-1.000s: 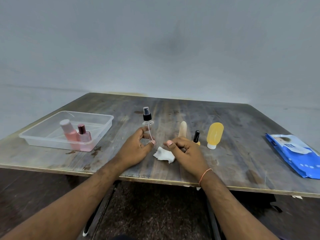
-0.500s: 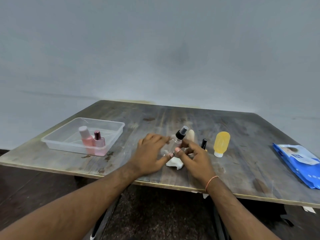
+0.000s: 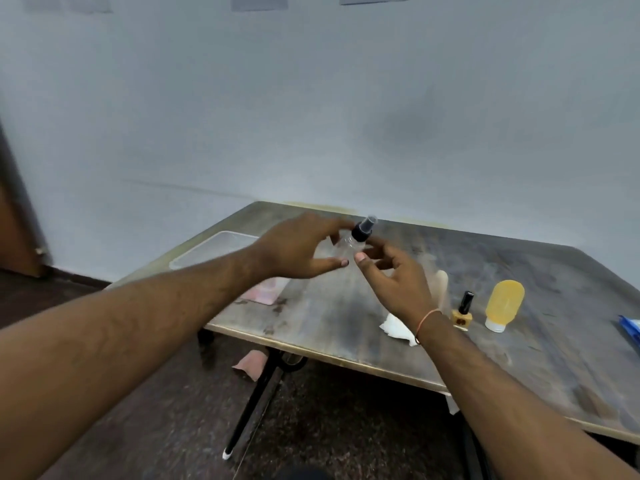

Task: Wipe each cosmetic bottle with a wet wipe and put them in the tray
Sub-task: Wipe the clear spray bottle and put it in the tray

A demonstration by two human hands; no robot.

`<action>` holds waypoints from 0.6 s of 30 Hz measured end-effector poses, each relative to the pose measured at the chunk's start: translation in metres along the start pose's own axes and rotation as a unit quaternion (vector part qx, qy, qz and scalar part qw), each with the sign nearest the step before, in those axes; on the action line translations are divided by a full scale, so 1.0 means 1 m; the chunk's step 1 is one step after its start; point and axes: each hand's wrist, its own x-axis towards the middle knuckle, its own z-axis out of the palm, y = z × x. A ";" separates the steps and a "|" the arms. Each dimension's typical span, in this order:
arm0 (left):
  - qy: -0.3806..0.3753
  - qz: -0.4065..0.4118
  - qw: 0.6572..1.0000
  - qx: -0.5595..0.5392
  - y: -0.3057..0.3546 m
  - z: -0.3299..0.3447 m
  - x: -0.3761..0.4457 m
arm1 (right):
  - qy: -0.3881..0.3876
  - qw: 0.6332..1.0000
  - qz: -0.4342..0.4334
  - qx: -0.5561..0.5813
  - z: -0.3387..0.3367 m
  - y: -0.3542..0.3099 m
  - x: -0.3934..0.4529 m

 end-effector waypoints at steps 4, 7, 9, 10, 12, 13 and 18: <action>-0.012 -0.069 0.997 0.034 -0.034 -0.044 -0.018 | -0.068 0.998 -0.008 -0.008 0.038 -0.040 0.030; -0.010 -0.107 0.993 0.050 -0.059 -0.067 -0.035 | -0.091 0.996 -0.018 -0.016 0.072 -0.065 0.047; 0.000 -0.134 0.990 0.048 -0.073 -0.078 -0.047 | -0.103 0.994 -0.022 -0.021 0.094 -0.077 0.057; 0.010 -0.148 0.988 0.043 -0.078 -0.082 -0.054 | -0.113 0.993 -0.023 -0.027 0.104 -0.083 0.062; 0.025 -0.179 0.983 0.027 -0.088 -0.085 -0.065 | -0.135 0.989 -0.028 -0.047 0.121 -0.092 0.070; 0.029 -0.196 0.980 0.015 -0.094 -0.084 -0.071 | -0.148 0.987 -0.033 -0.059 0.128 -0.096 0.074; 0.046 -0.257 0.964 -0.043 -0.113 -0.067 -0.090 | -0.197 0.974 -0.028 -0.109 0.160 -0.096 0.082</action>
